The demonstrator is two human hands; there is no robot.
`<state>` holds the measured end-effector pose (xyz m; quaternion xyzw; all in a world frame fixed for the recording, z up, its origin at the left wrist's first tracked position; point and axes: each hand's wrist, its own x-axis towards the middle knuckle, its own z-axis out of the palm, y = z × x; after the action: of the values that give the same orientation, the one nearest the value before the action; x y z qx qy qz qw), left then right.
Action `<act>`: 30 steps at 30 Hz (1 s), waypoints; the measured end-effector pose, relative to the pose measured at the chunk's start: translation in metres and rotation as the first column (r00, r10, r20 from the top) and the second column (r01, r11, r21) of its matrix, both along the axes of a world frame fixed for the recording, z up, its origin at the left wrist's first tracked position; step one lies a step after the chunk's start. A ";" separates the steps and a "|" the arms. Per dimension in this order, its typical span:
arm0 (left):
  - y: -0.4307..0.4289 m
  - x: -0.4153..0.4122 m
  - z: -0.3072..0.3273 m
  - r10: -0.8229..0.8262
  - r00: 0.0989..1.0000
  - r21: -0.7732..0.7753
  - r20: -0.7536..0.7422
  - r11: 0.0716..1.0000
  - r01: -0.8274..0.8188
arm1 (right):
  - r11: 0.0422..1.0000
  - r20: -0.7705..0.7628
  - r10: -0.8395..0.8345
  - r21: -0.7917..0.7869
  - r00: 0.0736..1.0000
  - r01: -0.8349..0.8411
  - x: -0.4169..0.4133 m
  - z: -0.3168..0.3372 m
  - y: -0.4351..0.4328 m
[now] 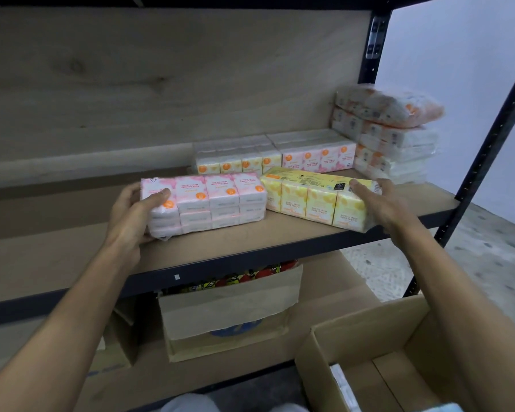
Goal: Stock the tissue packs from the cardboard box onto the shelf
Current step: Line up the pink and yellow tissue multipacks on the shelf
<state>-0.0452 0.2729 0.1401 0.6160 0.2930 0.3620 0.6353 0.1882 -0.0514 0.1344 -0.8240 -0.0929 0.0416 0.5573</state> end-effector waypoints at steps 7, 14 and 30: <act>0.006 -0.001 -0.002 0.042 0.993 -0.153 0.112 0.988 -0.025 | 0.974 -0.046 0.019 0.228 0.999 -0.008 -0.001 0.002 0.002; 0.018 0.000 0.010 -0.043 0.990 -0.189 0.132 0.980 0.068 | 0.962 -0.042 0.061 0.270 0.997 -0.047 0.001 0.009 0.003; 0.026 0.007 0.125 -0.007 0.905 0.139 0.424 0.989 -0.057 | 0.914 0.386 -0.001 0.375 0.923 -0.155 -0.021 0.031 0.025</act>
<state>-0.0377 0.2993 0.2655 0.5642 0.1285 0.5160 0.6316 0.1675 -0.0266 0.1659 -0.6812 -0.2379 -0.1153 0.6827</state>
